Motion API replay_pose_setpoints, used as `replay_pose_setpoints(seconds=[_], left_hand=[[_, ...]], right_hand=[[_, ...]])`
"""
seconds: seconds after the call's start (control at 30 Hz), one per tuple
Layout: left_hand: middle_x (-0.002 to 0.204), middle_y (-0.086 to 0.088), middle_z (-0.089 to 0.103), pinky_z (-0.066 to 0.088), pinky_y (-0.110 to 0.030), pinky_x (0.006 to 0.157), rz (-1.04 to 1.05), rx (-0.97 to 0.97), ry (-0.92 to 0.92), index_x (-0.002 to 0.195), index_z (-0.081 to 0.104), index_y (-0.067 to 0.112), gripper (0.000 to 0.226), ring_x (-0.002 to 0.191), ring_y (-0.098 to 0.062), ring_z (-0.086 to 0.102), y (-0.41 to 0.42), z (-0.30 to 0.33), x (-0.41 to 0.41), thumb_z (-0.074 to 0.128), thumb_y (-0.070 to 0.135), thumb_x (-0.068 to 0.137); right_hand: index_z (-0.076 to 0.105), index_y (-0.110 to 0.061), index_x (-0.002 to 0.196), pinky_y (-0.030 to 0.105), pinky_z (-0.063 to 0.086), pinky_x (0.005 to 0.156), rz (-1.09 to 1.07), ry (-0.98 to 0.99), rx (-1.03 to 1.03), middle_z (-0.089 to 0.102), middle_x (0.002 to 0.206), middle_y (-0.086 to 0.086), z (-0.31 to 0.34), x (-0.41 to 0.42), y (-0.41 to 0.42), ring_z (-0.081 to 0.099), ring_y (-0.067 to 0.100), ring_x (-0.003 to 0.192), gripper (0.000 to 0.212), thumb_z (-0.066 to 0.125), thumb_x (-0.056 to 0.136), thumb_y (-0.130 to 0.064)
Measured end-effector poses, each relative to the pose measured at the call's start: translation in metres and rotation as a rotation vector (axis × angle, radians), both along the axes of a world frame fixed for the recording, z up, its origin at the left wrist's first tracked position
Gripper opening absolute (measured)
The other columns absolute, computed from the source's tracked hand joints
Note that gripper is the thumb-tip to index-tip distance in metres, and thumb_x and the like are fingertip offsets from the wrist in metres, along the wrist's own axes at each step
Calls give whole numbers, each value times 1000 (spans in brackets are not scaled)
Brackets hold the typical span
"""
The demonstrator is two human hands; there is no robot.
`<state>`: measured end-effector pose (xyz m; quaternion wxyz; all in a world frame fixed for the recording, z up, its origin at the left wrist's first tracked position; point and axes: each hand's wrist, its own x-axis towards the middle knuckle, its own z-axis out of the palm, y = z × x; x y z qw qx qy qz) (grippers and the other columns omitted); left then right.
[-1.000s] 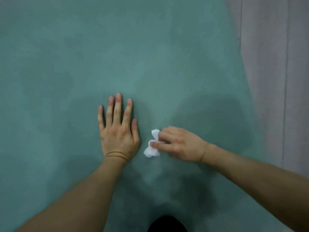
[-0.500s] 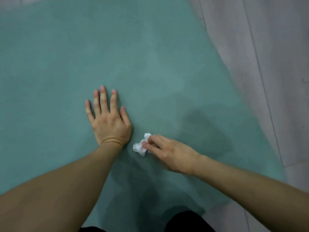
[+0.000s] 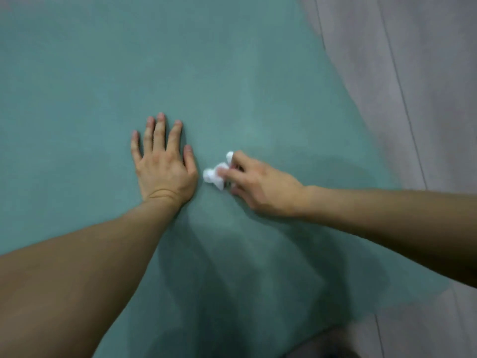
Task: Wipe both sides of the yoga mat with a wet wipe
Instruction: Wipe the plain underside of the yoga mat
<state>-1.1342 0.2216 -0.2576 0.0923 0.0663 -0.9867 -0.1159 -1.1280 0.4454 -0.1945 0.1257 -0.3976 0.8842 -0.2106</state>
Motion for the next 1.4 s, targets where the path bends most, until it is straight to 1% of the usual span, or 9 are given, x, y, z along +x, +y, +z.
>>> replay_pose_setpoints(seconds=[0.17,0.27,0.43,0.67,0.87,0.97,1.1,1.3,1.4], left_hand=[[150,-15,49,24,-53,123,-80,-81,72,144,53,22,43,140,-36,43,-2,1,0,44,39,105],[139,-19,53,36,-50,110,-219,-164,24,145,54,21,41,123,-40,51,-2,8,28,45,33,106],[172,-12,24,17,-54,127,-104,-130,-140,164,31,20,63,160,-28,18,20,9,115,34,48,108],[172,-9,24,16,-56,128,-47,-94,-66,162,37,19,59,161,-24,16,27,2,122,38,38,106],[172,-8,24,16,-55,128,-35,-66,-56,161,39,19,58,161,-24,17,28,7,123,37,36,106],[171,-10,27,17,-56,127,-37,-53,-36,159,42,19,57,160,-25,19,28,6,122,39,35,105],[170,-10,30,17,-55,127,-31,-47,0,158,43,19,55,159,-25,22,29,3,121,41,33,105],[171,-10,28,15,-55,128,-26,-61,-20,159,42,19,56,160,-26,20,30,4,122,39,35,106],[170,-10,29,15,-55,128,-26,-59,-25,159,42,19,55,160,-26,20,32,7,122,40,34,105]], right_hand=[[61,-17,133,37,44,78,286,27,34,49,111,9,-1,37,14,51,26,91,29,50,106,-18],[70,-25,118,38,41,72,-53,155,1,50,99,5,2,-24,30,54,27,88,28,50,107,-42],[71,-21,115,34,40,72,-605,110,-37,49,94,-8,-11,-51,24,60,29,93,27,56,102,-40],[64,-18,135,30,39,80,268,68,-38,53,117,8,-15,36,17,51,26,95,49,30,102,-30],[70,-13,110,35,32,68,-570,223,63,43,96,4,-12,-114,42,59,36,92,33,53,102,-40],[71,-17,113,38,41,63,-341,138,-62,44,94,6,-9,1,22,55,34,77,19,56,104,-24],[69,-6,122,41,44,66,423,15,-50,53,96,11,-2,108,32,51,29,77,24,63,101,-13],[73,-16,123,44,48,71,-367,212,90,55,103,14,3,-38,63,63,42,86,26,58,105,-26],[68,-17,129,41,47,71,-406,159,55,55,100,8,-4,27,46,62,40,88,37,49,109,-41]])
